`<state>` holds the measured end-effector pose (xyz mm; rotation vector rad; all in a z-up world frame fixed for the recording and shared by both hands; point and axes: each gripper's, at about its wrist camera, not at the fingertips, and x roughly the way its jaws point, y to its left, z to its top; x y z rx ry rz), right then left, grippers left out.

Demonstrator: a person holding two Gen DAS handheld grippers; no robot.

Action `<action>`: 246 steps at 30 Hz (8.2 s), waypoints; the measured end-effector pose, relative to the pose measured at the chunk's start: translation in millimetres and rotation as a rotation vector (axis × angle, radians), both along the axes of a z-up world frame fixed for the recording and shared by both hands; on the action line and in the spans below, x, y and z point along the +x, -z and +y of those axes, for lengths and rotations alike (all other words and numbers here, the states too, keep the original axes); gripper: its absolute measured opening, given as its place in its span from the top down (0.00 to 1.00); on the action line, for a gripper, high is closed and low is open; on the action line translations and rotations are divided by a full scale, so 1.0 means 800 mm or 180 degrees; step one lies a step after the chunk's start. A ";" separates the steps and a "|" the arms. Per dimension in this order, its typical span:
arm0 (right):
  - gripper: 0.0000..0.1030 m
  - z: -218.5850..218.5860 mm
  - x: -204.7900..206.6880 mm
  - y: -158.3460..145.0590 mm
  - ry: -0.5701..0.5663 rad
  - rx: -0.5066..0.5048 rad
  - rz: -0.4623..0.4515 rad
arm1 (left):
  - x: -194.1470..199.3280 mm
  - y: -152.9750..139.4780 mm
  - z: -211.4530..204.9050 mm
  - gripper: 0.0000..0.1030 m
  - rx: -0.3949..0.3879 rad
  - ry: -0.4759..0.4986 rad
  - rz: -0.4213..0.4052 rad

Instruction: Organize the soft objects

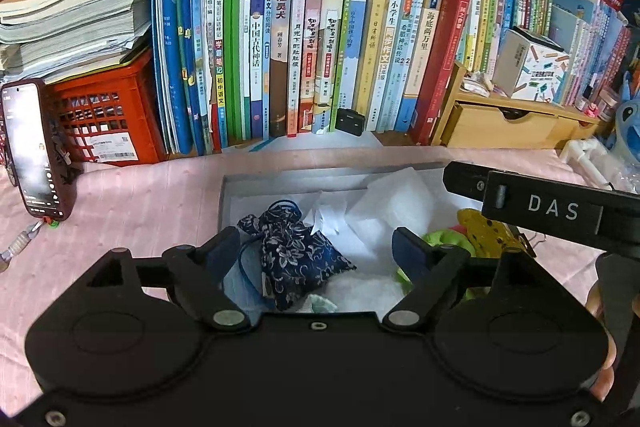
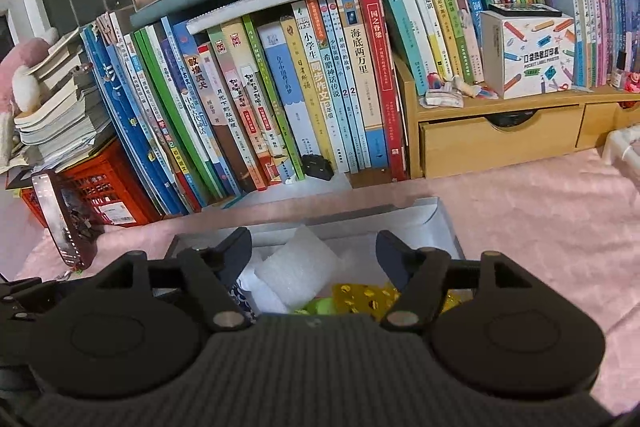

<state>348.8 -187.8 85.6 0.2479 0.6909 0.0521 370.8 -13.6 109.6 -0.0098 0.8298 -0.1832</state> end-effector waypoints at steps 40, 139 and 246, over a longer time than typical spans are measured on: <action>0.00 -0.020 -0.167 -0.061 -0.0337 -0.0282 -0.0705 | -0.178 -0.037 -0.001 0.10 0.0098 0.0197 -0.0462; 0.00 0.003 -0.430 0.149 0.0030 -0.0761 -0.0783 | -0.433 0.140 0.011 0.00 0.0215 -0.0209 -0.0648; 0.00 0.005 -0.422 0.148 -0.0058 -0.0775 -0.0615 | -0.427 0.138 0.010 0.00 0.0233 -0.0189 -0.0577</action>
